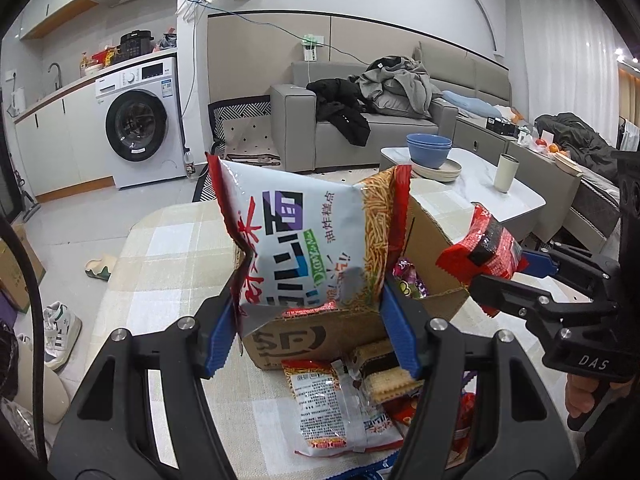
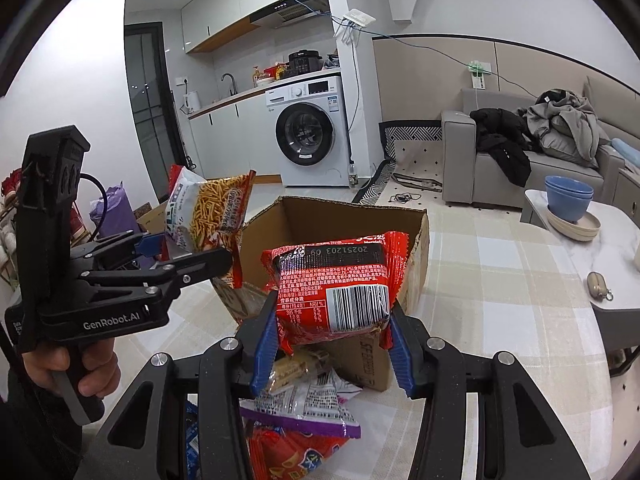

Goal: Organize snacks
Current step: 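Lift both held packets and carry them over the cardboard box, then open both grippers to drop the packets into the box, then move both grippers back toward the remaining snacks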

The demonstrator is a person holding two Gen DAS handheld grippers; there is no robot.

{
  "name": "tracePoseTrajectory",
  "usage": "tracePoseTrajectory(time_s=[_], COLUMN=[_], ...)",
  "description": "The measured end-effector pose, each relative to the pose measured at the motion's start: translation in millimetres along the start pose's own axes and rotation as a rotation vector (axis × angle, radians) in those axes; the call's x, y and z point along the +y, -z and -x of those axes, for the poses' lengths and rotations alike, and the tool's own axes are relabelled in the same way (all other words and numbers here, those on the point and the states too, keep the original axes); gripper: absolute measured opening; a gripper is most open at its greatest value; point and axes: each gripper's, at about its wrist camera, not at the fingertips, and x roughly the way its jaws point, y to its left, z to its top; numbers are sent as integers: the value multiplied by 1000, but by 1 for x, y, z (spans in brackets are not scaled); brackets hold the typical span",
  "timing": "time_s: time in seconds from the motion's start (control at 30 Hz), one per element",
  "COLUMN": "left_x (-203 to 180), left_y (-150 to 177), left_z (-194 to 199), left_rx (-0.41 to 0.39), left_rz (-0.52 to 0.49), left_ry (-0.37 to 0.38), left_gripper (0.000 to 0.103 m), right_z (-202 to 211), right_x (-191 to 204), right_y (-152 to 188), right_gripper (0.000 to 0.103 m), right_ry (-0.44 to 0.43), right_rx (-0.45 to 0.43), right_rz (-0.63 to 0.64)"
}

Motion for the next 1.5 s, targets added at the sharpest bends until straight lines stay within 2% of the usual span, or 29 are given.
tracePoseTrajectory(time_s=[0.43,0.83,0.97,1.03,1.1,1.13,1.17,1.23,1.5], left_x=[9,12,12,10,7,6,5,3,-2], left_y=[-15,-17,-17,-18,-19,-19,-18,-14,3], left_z=[-52,-96,-103,-103,-101,-99,-97,-88,-62], left_rx=[31,64,72,68,71,69,58,49,65], left_rz=[16,9,-2,-13,-26,-30,-34,-43,-17], left_ry=[-23,-42,-52,-57,-60,-61,-58,-53,-34], left_gripper=[63,63,63,63,69,77,81,81,86], right_z=[-23,-46,-44,-38,-31,-27,-24,-16,11], right_x=[7,8,9,8,7,5,4,-1,-19], right_y=[-11,-13,-13,-11,-9,-9,-8,-6,3], right_gripper=[49,49,59,77,86,88,89,99,102], right_ry=[6,60,36,34,38,42,45,49,31], right_rx=[20,57,54,41,29,21,17,8,-4], right_rz=[23,49,41,44,44,40,35,13,-61])
